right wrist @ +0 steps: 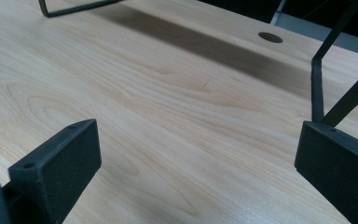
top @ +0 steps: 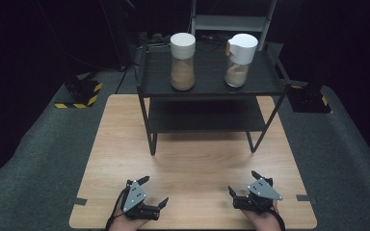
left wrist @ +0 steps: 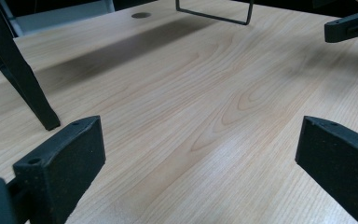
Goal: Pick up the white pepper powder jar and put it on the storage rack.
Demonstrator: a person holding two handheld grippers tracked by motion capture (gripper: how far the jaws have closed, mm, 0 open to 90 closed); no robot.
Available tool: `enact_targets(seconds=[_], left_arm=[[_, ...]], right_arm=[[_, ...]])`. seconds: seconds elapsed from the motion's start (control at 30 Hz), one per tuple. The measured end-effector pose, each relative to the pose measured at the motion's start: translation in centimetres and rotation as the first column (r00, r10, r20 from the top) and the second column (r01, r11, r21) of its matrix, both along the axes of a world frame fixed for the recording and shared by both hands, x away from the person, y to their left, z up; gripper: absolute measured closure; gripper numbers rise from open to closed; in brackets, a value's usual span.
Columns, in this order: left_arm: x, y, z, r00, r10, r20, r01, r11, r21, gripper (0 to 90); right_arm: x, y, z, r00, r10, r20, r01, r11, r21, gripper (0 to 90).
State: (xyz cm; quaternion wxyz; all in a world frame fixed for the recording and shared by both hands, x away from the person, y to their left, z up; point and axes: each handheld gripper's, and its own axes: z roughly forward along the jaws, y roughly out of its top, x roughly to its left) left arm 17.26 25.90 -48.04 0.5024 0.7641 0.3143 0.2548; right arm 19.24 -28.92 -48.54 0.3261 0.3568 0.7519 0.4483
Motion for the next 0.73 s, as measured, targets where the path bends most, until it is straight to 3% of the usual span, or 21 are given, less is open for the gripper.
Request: enact_targets(seconds=[0.4, 0.73], left_arm=[[0.26, -0.16, -0.32, 0.9998, -0.002, -0.019, 0.002, 0.9999, 0.01, 1.7], [0.4, -0.41, -0.49, 0.9996, 0.0, -0.027, 0.001, 0.9986, 0.053, 1.7]], right_arm=[[0.06, 0.01, -0.24, 0.9999, 0.002, -0.011, -0.002, 1.0, -0.015, 0.0], [0.21, 0.07, -0.36, 0.9997, 0.002, -0.025, -0.003, 1.0, -0.022, 0.0]])
